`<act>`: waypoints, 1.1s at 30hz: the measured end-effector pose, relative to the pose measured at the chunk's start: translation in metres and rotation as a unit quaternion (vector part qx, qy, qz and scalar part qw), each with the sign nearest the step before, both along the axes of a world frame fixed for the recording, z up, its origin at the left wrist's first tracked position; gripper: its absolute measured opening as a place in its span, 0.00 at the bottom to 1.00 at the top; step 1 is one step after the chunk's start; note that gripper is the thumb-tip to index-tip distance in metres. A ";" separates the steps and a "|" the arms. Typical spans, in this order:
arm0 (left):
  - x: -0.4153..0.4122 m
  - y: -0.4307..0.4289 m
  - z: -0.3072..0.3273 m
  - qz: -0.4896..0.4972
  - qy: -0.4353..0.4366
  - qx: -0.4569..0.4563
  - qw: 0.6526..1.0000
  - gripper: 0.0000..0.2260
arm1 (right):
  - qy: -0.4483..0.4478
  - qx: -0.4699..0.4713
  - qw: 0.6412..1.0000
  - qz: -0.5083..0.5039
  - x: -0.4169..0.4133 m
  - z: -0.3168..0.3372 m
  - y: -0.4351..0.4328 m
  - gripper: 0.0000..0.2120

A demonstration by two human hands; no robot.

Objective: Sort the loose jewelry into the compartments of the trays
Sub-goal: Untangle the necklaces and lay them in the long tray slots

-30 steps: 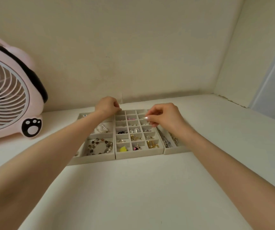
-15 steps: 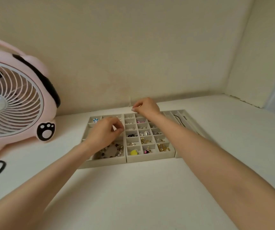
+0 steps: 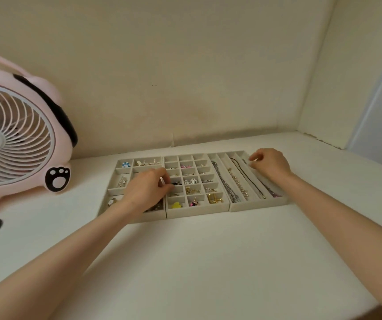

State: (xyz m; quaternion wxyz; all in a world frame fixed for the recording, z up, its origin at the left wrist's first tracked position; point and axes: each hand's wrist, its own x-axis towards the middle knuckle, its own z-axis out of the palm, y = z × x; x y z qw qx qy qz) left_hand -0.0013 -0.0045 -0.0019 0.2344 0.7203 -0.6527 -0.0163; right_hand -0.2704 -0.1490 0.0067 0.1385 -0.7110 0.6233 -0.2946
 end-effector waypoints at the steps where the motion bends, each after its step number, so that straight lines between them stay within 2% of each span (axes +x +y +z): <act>1: -0.002 0.000 0.001 0.003 -0.005 0.004 1.000 0.04 | -0.011 0.012 1.000 -0.007 -0.005 -0.001 -0.001 0.11; 5: -0.006 -0.001 0.005 0.009 -0.041 0.028 0.999 0.05 | -0.051 0.061 0.997 -0.022 -0.013 -0.004 0.001 0.16; 10: -0.008 0.001 0.011 0.018 -0.034 0.056 0.998 0.05 | -0.064 0.085 0.994 -0.023 -0.012 0.000 0.009 0.07; 13: -0.006 0.007 0.016 0.030 -0.040 0.073 0.996 0.07 | -0.062 0.088 0.994 -0.028 -0.012 0.001 0.015 0.08; 19: 0.008 0.024 0.028 0.027 -0.088 0.149 0.985 0.09 | -0.006 0.173 0.984 0.037 -0.009 0.016 0.040 0.02; 25: 0.018 0.047 0.035 -0.005 -0.138 0.215 0.967 0.06 | 0.038 0.277 0.952 0.120 -0.013 0.026 0.074 0.05; 28: 0.015 0.054 0.045 -0.006 -0.175 0.250 0.952 0.06 | 0.086 0.303 0.940 0.129 -0.013 0.032 0.080 0.08; 30: 0.009 0.056 0.052 0.001 -0.242 0.233 0.942 0.04 | 0.137 0.257 0.951 0.106 -0.010 0.037 0.078 0.13; 33: -0.004 0.051 0.057 0.023 -0.302 0.142 0.942 0.06 | 0.187 0.073 0.978 0.062 0.003 0.041 0.073 0.11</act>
